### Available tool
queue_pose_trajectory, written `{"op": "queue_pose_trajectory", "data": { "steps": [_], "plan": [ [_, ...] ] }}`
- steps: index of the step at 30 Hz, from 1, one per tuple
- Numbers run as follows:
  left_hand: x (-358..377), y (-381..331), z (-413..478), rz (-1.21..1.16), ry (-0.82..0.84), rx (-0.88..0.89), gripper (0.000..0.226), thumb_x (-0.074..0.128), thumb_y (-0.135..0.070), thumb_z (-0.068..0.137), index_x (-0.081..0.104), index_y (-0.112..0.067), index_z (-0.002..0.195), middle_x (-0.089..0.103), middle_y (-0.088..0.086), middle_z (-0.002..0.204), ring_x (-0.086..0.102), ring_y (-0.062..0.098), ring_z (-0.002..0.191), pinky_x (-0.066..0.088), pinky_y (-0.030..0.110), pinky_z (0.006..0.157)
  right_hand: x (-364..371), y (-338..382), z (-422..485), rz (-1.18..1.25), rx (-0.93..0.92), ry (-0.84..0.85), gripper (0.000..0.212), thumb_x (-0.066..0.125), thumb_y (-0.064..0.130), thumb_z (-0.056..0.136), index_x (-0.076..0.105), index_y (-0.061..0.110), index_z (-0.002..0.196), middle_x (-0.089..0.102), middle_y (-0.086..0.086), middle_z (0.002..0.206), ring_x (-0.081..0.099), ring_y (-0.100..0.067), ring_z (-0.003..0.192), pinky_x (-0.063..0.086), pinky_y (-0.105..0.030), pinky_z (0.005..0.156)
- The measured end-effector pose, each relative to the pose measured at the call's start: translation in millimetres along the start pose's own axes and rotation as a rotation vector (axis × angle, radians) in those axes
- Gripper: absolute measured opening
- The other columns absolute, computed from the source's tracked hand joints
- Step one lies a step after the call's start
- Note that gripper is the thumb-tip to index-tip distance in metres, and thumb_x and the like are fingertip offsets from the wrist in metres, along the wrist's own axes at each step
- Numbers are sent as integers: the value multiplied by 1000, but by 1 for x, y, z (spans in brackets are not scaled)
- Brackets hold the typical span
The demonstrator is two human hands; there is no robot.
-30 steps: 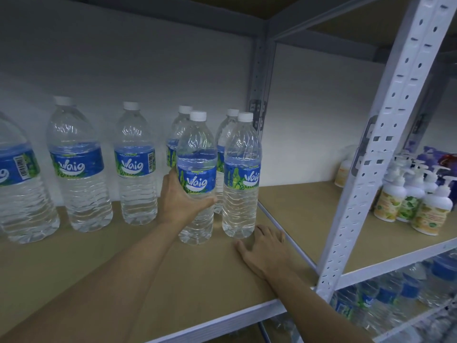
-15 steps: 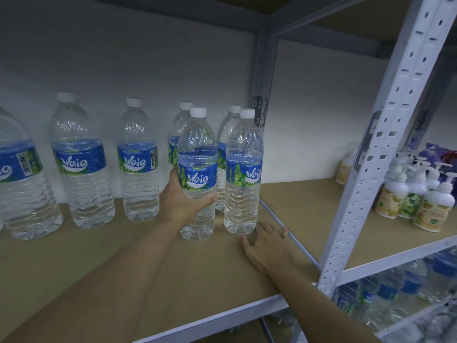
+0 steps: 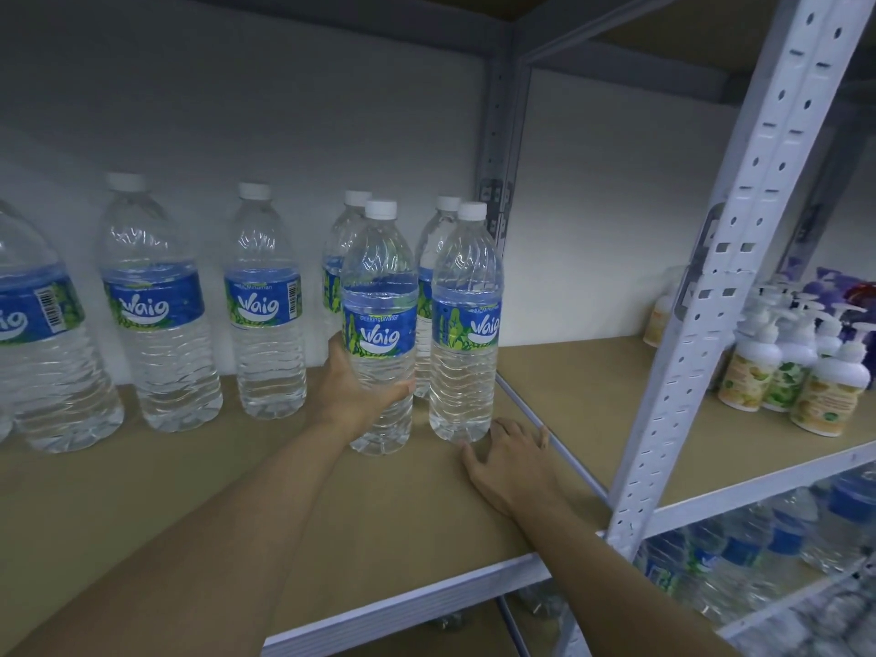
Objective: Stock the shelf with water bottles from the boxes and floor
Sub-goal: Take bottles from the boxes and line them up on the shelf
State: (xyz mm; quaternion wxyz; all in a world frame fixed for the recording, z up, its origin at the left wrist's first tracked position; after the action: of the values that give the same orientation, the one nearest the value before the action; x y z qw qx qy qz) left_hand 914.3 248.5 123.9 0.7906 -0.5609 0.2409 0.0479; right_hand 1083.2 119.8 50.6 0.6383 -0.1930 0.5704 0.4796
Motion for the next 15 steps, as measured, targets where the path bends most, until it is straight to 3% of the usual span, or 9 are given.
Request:
{"op": "queue_pose_trajectory", "data": {
  "steps": [6, 9, 12, 15],
  "plan": [
    [-9, 2, -3, 105, 131, -78, 110, 84, -48, 65, 13, -25, 146, 42, 2, 146, 44, 26, 131, 39, 37, 102, 0, 1, 1, 19, -1, 8, 51, 42, 53, 93, 55, 18, 128, 57, 1, 130, 47, -21, 129, 10, -50, 120],
    [-26, 6, -13, 202, 208, -119, 116, 83, -47, 67, 8, -21, 151, 36, 5, 152, 39, 24, 136, 36, 34, 104, -1, 2, -1, -54, -21, -32, 48, 40, 54, 91, 62, 18, 116, 63, 0, 116, 54, -23, 118, 22, -45, 115],
    [-53, 13, -28, 257, 162, -138, 96, 79, -47, 73, 26, -18, 148, 46, 5, 143, 45, 25, 130, 39, 31, 95, -9, 8, -5, -121, -1, -82, 63, 27, 57, 88, 69, 12, 97, 68, -6, 99, 61, -28, 101, 37, -45, 104],
    [-85, 23, -51, 196, 65, -107, 61, 72, -32, 83, 47, -18, 137, 62, 2, 118, 58, 19, 104, 41, 25, 81, -18, 22, -21, -165, -12, -177, 65, 23, 49, 91, 72, 8, 89, 71, -13, 89, 66, -33, 87, 49, -41, 87]
  ]
}}
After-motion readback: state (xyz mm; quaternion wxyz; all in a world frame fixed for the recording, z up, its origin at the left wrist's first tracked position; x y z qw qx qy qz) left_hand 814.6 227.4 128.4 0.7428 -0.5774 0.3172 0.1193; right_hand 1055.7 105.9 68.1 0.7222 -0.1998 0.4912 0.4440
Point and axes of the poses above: each hand's wrist, its own z-axis towards the middle knuckle, its own x-axis out of the palm, y = z × x, the point moved 1 cm from there along z, towards the middle knuckle
